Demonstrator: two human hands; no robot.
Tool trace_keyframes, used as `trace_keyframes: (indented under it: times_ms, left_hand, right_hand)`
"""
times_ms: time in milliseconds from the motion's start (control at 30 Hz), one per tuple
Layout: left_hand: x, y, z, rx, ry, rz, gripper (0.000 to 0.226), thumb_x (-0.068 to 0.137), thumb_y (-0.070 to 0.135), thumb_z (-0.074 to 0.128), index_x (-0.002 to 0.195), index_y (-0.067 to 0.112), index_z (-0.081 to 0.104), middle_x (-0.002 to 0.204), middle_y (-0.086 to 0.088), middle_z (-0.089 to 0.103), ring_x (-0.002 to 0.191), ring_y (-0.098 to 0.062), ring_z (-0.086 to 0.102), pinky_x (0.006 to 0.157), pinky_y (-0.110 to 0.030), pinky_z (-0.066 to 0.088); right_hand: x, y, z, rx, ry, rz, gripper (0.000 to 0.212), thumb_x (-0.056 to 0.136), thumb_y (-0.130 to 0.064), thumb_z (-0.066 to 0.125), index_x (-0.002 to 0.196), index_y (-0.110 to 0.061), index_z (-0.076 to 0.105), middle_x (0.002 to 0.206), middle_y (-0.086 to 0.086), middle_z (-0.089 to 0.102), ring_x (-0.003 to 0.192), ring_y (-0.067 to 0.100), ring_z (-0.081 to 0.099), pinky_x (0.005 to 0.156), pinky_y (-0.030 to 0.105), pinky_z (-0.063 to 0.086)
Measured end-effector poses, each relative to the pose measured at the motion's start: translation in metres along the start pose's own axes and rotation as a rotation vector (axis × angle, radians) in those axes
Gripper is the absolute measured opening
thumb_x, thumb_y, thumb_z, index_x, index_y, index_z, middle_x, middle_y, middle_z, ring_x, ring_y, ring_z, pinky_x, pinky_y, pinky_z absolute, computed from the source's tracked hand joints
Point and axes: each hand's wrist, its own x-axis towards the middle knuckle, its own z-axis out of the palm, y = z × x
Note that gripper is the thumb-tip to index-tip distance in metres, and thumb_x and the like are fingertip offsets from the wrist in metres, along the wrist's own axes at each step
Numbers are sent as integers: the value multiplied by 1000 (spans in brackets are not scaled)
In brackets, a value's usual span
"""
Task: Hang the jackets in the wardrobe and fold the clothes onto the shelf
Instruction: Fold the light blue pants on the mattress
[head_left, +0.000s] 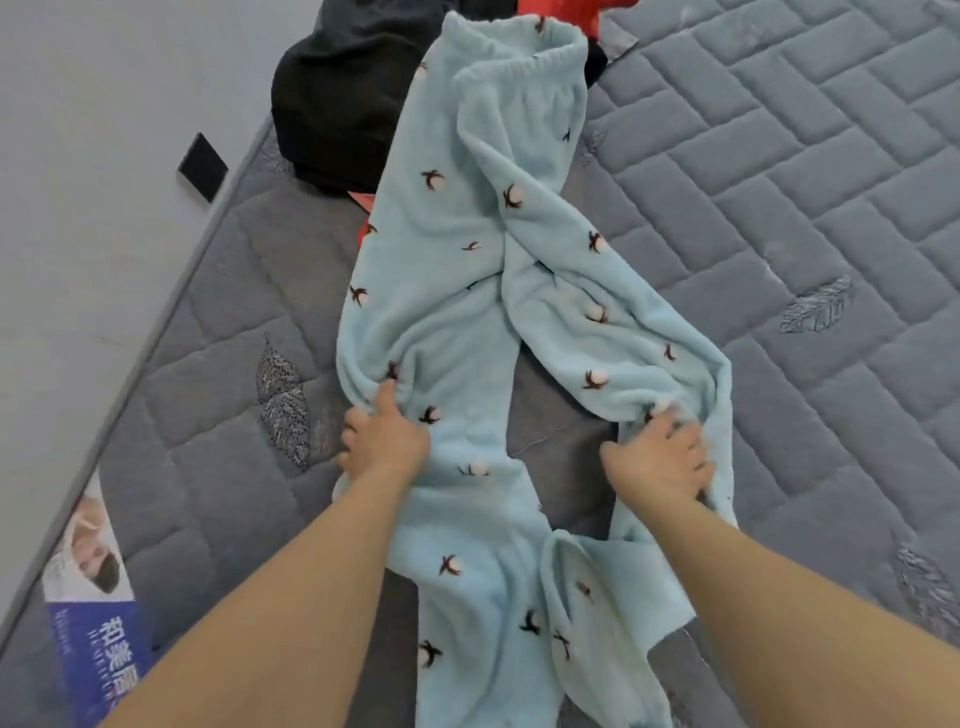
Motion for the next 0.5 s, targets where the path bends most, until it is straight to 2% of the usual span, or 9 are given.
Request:
trace_keyframes:
  times_ms: [67, 133, 200, 267, 333, 400, 500]
  left_hand:
    - [-2, -4, 20, 145, 11, 139, 64, 97, 25, 42, 154, 36, 15, 147, -19, 27, 124, -42, 39, 102, -52, 34]
    - [-6, -20, 30, 211, 25, 254, 57, 97, 25, 42, 152, 32, 26, 142, -17, 38, 112, -39, 49, 89, -44, 41]
    - [-18, -40, 34, 229, -28, 329, 47, 95, 25, 44, 141, 32, 41, 129, -11, 53, 101, -34, 56, 78, -38, 43]
    - [-32, -59, 29, 325, -122, 359, 36, 90, 24, 45, 124, 32, 52, 117, -6, 62, 96, -29, 59, 76, -37, 47]
    - [-48, -67, 15, 540, -344, 323, 33, 87, 25, 48, 118, 29, 57, 118, -4, 64, 102, -26, 61, 83, -36, 51]
    - [-62, -66, 0, 833, -596, 253, 38, 90, 31, 48, 124, 19, 60, 128, -8, 62, 113, -27, 59, 92, -34, 48]
    - [-73, -47, -24, 1236, -837, 197, 47, 95, 32, 45, 135, 9, 54, 137, -17, 54, 120, -32, 54, 99, -36, 42]
  right_hand:
    - [-13, -17, 19, -285, 67, -303, 85, 82, -34, 54, 152, -8, 13, 155, 16, 16, 143, 33, 21, 116, 52, 19]
    - [-16, -12, 31, -444, 110, -494, 75, 84, -25, 52, 149, -12, 19, 146, 14, 29, 133, 31, 33, 107, 47, 30]
    - [-6, 1, 28, -470, 139, -570, 54, 85, -15, 50, 136, -13, 34, 130, 10, 44, 117, 30, 46, 92, 41, 40]
    - [10, 18, 13, -465, 74, -597, 38, 88, -11, 49, 125, -14, 41, 125, 8, 51, 113, 28, 52, 85, 38, 42]
    - [19, 44, -11, -593, -118, -524, 32, 91, -12, 47, 122, -15, 49, 126, 7, 57, 115, 28, 56, 87, 37, 44]
    - [8, 79, -26, -835, -387, -448, 36, 92, -19, 51, 127, -14, 57, 132, 8, 58, 120, 28, 56, 95, 36, 45]
    - [-28, 101, -48, -1167, -803, -360, 47, 95, -26, 53, 139, -8, 51, 148, 12, 45, 135, 28, 44, 110, 37, 34]
